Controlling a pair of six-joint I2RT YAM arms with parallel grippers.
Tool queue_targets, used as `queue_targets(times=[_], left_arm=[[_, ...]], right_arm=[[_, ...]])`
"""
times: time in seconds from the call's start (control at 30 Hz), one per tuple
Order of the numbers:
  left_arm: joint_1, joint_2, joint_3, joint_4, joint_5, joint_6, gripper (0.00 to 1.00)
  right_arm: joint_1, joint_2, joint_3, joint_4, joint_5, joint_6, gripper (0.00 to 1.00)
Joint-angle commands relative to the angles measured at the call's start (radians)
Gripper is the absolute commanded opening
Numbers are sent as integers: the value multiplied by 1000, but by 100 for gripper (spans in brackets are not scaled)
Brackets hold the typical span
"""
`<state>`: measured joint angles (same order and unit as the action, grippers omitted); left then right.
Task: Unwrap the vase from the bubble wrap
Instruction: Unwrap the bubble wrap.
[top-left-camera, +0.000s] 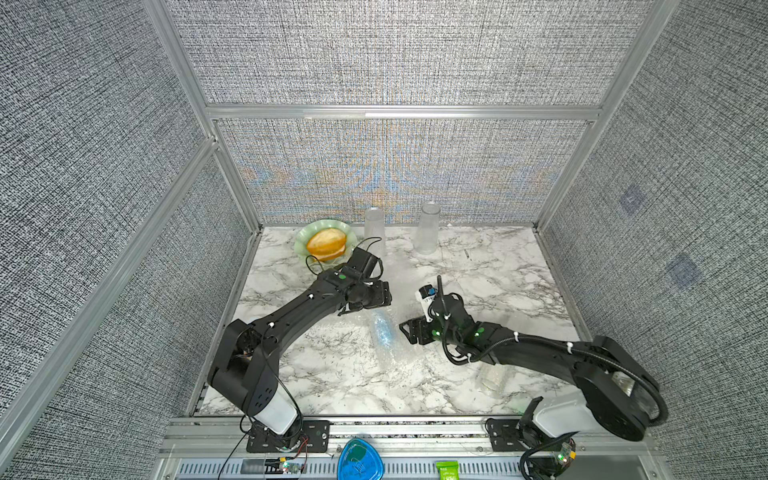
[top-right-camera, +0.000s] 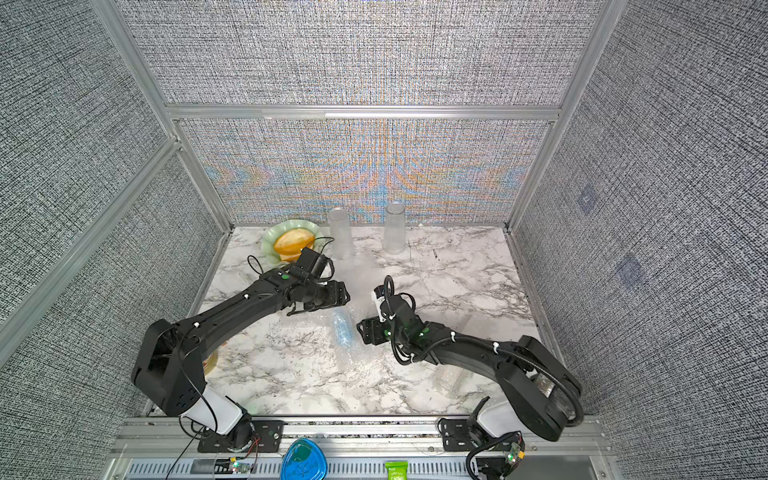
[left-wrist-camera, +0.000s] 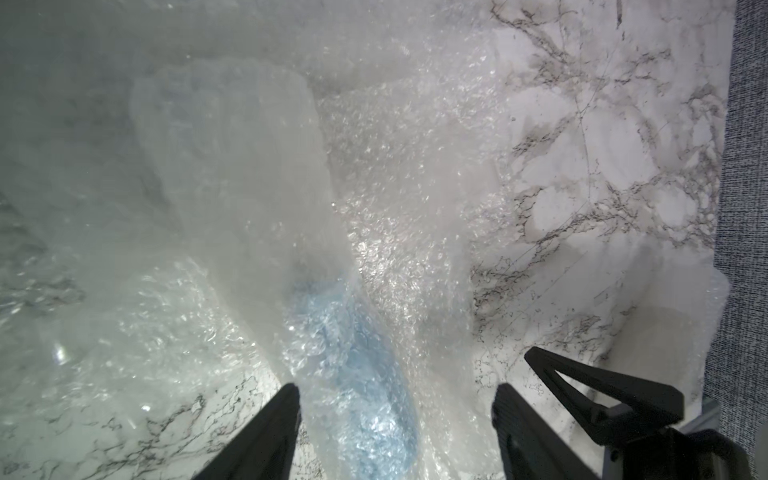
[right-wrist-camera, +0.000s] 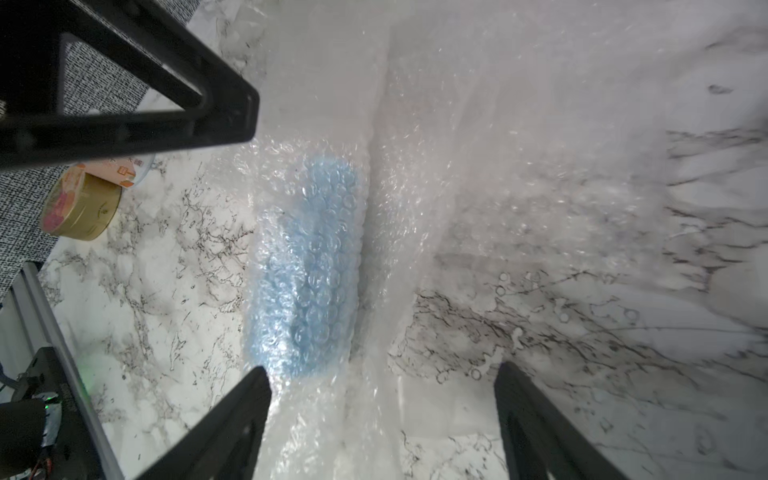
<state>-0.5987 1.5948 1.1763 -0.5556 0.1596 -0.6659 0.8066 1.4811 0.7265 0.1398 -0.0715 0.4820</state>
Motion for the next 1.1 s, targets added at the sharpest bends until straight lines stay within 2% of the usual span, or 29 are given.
queue_targets(times=[0.0, 0.27, 0.43, 0.5, 0.67, 0.73, 0.93, 1.07], left_arm=[[-1, 21, -14, 39, -20, -22, 75], [0, 106, 22, -33, -53, -35, 73], [1, 112, 9, -28, -54, -41, 72], [2, 102, 1, -29, -55, -44, 72], [6, 70, -22, -36, -67, -50, 72], [11, 56, -39, -39, -74, -53, 72], [38, -3, -114, 3, -52, -66, 73], [48, -24, -154, 44, -25, -74, 72]], right_arm=[[-5, 59, 39, -32, -55, -9, 78], [-46, 199, 138, -23, -108, -31, 73], [-59, 278, 186, -28, -153, -36, 63], [-59, 292, 191, -19, -165, -33, 55], [-59, 294, 232, -32, -168, -47, 21], [-58, 279, 237, -38, -168, -51, 10], [-58, 204, 238, -61, -145, -32, 4], [-49, 143, 241, -101, -80, 8, 0]])
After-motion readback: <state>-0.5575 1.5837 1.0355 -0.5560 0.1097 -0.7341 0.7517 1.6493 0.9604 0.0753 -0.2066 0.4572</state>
